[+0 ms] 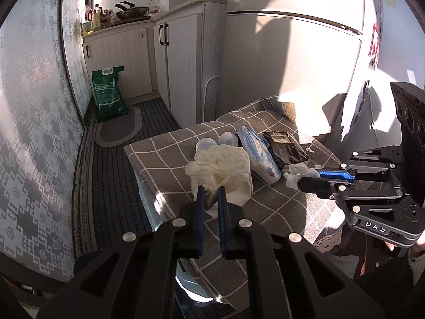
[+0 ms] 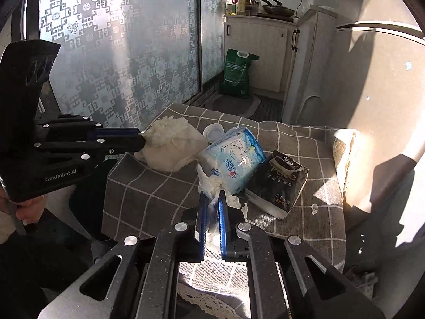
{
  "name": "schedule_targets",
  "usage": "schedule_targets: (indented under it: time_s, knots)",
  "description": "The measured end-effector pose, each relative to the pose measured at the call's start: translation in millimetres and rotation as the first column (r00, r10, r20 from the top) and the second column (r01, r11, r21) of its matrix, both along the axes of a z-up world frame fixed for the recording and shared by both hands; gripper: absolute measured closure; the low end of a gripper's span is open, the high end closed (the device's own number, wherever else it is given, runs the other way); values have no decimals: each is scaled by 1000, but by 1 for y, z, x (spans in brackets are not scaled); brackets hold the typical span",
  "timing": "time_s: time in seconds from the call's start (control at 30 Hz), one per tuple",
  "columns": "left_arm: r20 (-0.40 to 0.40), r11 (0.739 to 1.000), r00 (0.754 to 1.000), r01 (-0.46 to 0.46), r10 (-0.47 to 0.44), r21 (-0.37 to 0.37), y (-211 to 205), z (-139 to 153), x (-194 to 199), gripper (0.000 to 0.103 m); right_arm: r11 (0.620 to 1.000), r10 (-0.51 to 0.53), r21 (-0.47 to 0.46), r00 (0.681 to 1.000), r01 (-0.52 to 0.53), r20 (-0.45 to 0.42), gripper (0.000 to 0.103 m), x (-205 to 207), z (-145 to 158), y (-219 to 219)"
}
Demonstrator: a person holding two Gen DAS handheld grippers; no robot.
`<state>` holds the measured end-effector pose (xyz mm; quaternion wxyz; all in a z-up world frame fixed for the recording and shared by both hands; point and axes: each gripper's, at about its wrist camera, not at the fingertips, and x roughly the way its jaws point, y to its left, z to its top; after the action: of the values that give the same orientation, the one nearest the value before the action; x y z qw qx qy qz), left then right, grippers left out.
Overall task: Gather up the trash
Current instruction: 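Grasp the crumpled white bag with the left gripper while the right gripper grasps a white tissue, then carry the bag and tissue in both grippers over the teal trash bin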
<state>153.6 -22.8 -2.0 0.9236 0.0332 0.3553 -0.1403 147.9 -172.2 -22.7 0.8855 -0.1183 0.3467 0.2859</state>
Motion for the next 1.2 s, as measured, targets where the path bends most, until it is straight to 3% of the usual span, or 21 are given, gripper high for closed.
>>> schedule_targets:
  time_s: [0.2, 0.57, 1.2]
  knots:
    - [43, 999, 998, -47, 48, -18, 21, 16, -17, 93, 999, 31, 44, 1000, -31, 2, 96, -7, 7, 22]
    - [47, 988, 988, -148, 149, -36, 72, 21, -40, 92, 991, 107, 78, 994, -108, 15, 96, -15, 20, 68]
    - [-54, 960, 959, -279, 280, 19, 141, -40, -83, 92, 965, 254, 68, 967, -254, 9, 96, -40, 24, 157]
